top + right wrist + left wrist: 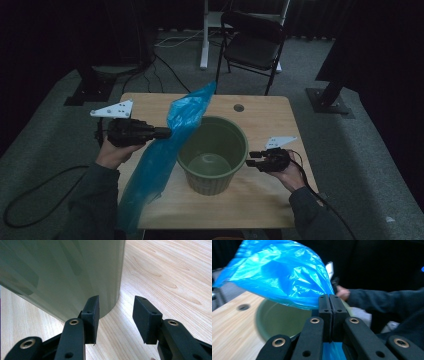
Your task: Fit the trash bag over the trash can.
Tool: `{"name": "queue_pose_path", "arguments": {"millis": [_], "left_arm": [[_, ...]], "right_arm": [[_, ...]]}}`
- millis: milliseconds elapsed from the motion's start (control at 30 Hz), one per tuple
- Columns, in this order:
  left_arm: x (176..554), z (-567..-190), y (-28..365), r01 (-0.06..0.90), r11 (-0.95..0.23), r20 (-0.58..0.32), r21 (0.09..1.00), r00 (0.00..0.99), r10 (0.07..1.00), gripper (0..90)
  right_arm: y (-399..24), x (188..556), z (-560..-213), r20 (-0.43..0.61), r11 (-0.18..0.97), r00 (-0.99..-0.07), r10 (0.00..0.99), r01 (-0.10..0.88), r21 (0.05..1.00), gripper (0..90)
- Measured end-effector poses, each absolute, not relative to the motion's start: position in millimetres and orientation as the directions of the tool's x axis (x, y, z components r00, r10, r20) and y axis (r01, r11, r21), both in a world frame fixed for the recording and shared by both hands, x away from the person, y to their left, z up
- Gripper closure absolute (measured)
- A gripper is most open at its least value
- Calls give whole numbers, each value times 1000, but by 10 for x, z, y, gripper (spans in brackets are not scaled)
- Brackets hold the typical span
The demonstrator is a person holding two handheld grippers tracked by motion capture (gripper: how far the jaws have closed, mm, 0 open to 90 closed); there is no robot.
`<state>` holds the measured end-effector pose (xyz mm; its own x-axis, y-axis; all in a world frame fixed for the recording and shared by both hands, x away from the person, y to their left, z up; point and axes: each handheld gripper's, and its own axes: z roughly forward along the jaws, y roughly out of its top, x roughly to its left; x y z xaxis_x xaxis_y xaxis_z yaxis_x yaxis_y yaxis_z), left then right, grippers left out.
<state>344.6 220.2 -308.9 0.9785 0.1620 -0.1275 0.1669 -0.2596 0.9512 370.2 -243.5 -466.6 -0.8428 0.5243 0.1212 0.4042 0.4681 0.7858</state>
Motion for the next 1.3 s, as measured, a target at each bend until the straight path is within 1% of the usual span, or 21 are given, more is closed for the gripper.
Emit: {"name": "queue_pose_path", "arguments": {"millis": [67, 133, 233, 333, 367, 400, 467, 533, 700, 733, 767, 833, 1000, 1067, 1167, 1267, 1300], "left_arm": [[3431, -3105, 2175, 174, -283, -138, 943, 980, 141, 877], [3442, -3184, 2116, 195, -339, -161, 921, 979, 125, 868], [3481, -3338, 2027, 231, -414, -196, 880, 973, 126, 863], [3505, -3422, 1963, 245, -455, -208, 856, 969, 130, 863], [3514, -3435, 1947, 248, -458, -214, 854, 969, 126, 862], [3516, -3439, 1932, 251, -460, -220, 851, 968, 122, 859], [3513, -3440, 1896, 246, -473, -217, 846, 969, 116, 853], [3507, -3435, 1849, 237, -489, -212, 839, 971, 107, 848], [3515, -3426, 1772, 226, -498, -205, 837, 974, 97, 845], [3527, -3431, 1758, 224, -500, -206, 837, 974, 93, 846], [3532, -3437, 1746, 225, -499, -207, 837, 974, 91, 846], [3537, -3447, 1728, 224, -503, -209, 835, 974, 88, 846], [3530, -3451, 1714, 213, -513, -207, 832, 976, 69, 848], [3521, -3443, 1718, 209, -512, -205, 833, 977, 67, 850], [3524, -3415, 1737, 203, -493, -191, 846, 979, 76, 854], [3547, -3369, 1769, 209, -447, -174, 870, 978, 118, 863], [3559, -3359, 1774, 215, -432, -167, 876, 975, 145, 863]], "right_arm": [[-2434, 3703, -4661, 117, 469, -842, 526, 402, 786, 563], [-2439, 3704, -4648, 114, 469, -840, 530, 402, 786, 562], [-2456, 3709, -4622, 107, 464, -836, 538, 400, 791, 562], [-2485, 3716, -4563, 88, 465, -828, 553, 395, 793, 562], [-2500, 3720, -4525, 80, 460, -825, 560, 390, 798, 562], [-2540, 3731, -4405, 71, 436, -815, 576, 380, 816, 564], [-2552, 3741, -4358, 64, 430, -811, 581, 373, 822, 566], [-2569, 3769, -4205, 52, 411, -805, 591, 356, 839, 579], [-2521, 3834, -3855, 5, 402, -793, 609, 314, 860, 620], [-2495, 3842, -3783, -6, 403, -795, 607, 301, 865, 622], [-2416, 3855, -3637, -27, 404, -802, 596, 271, 874, 626], [-2383, 3858, -3595, -34, 407, -804, 593, 264, 875, 626], [-2113, 3889, -3382, -68, 418, -824, 562, 212, 884, 629], [-2009, 3909, -3355, -72, 423, -830, 553, 206, 883, 614], [-1816, 3937, -3385, -56, 464, -857, 512, 221, 858, 611], [-1695, 3932, -3473, -50, 533, -882, 469, 237, 812, 632], [-1666, 3922, -3506, -46, 555, -892, 450, 238, 797, 637]]}}
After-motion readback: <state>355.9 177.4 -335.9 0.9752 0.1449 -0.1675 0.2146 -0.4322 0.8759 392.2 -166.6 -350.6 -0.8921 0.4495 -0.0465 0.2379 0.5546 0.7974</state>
